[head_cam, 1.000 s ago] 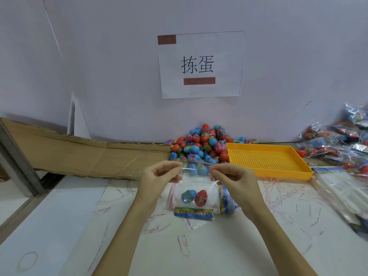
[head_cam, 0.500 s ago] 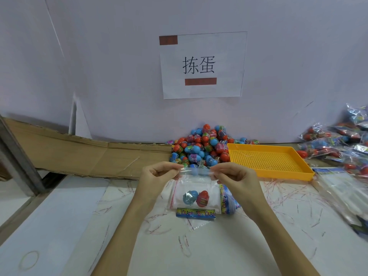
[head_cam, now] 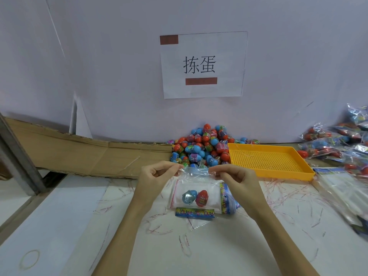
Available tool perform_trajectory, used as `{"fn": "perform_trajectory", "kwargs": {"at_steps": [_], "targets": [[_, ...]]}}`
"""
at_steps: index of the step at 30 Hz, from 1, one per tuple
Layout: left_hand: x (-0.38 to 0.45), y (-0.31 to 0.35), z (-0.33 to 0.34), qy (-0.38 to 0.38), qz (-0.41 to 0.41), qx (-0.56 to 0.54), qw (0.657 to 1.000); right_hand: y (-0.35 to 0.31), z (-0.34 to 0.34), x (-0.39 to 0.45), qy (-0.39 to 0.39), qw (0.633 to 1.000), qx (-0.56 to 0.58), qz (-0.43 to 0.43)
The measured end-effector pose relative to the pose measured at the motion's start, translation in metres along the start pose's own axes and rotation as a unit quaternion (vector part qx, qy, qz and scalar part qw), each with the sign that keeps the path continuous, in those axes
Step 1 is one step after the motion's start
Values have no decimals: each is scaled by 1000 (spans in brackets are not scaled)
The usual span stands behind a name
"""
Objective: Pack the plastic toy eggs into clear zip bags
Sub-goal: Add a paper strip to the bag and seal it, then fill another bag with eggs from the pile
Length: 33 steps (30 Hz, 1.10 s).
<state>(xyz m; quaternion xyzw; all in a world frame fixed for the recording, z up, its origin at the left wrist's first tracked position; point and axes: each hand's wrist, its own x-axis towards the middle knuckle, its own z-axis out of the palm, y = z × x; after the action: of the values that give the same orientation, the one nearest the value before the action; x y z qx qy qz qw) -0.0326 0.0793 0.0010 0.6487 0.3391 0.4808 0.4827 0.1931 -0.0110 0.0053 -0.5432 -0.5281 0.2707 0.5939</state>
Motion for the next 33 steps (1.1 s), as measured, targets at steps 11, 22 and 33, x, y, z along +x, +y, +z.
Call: {"fn": "perform_trajectory", "kwargs": {"at_steps": [11,22,33], "targets": [[3,-4,3,23,-12,5,1000,7,11,-1,5,998,-53,-41],[-3,3,10,-132,-20,30,991,7,20,-5,-24,996,-73,-54],[1,-5,20,51,-59,-20,997,7,17,-4,-61,997,-1,44]]}}
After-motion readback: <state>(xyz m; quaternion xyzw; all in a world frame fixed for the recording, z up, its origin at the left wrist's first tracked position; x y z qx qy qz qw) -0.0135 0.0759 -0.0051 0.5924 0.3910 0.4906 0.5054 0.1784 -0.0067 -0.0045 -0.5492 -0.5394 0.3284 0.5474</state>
